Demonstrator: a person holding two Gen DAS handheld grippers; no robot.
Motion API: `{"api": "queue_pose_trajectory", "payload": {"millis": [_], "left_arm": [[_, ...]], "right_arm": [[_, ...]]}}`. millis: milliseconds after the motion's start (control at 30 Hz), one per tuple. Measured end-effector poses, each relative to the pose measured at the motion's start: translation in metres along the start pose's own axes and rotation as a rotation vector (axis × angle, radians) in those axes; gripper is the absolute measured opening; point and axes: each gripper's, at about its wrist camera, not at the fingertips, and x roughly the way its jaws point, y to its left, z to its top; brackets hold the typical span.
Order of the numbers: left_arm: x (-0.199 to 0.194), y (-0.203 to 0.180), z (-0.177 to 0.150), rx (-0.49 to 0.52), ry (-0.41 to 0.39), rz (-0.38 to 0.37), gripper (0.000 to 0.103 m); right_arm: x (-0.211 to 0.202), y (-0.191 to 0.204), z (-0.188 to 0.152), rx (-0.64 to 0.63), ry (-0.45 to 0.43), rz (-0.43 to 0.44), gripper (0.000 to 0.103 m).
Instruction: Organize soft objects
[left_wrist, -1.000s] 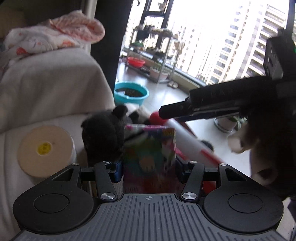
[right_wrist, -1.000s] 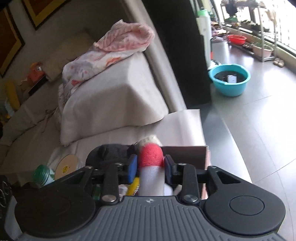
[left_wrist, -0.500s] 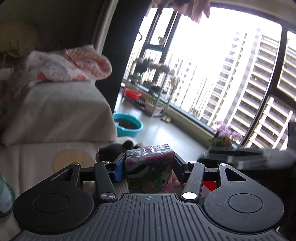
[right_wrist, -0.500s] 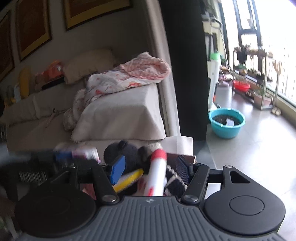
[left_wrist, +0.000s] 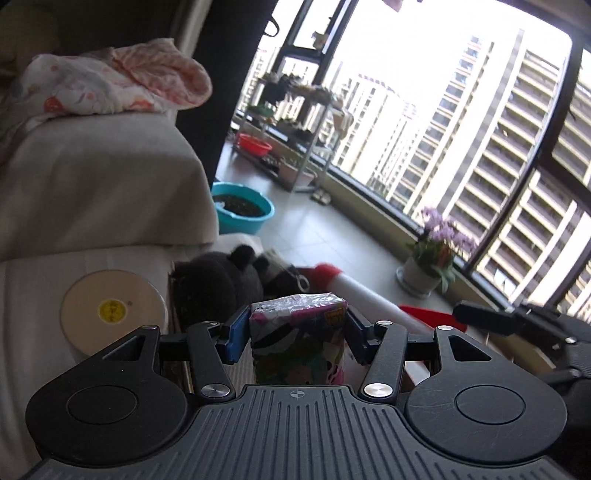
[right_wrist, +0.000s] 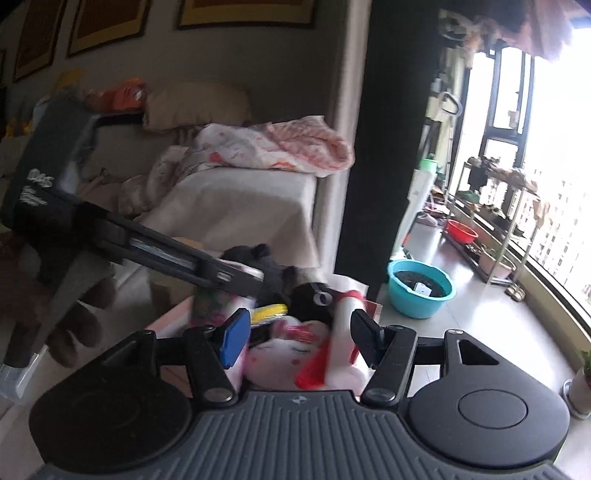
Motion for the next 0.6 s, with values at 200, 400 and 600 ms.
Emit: {"api": "queue_pose_trajectory", "payload": {"millis": [200,400,600], "left_arm": [[0.008,0.003,-0.004,0.021,0.081,0.012,0.058],[0.018,0.011,-0.004,-0.002,0.088,0.042,0.058],[0.03,0.011,-0.009,0.012,0.122,0.074,0.059]], "right_arm": [[0.034,-0.053,-0.008,0.245,0.073,0.007,0.03],[0.062,-0.063,-0.011,0.485,0.17,0.291,0.011],[0.041,-0.034,-0.008,0.307,0.105,0.326,0.011]]}}
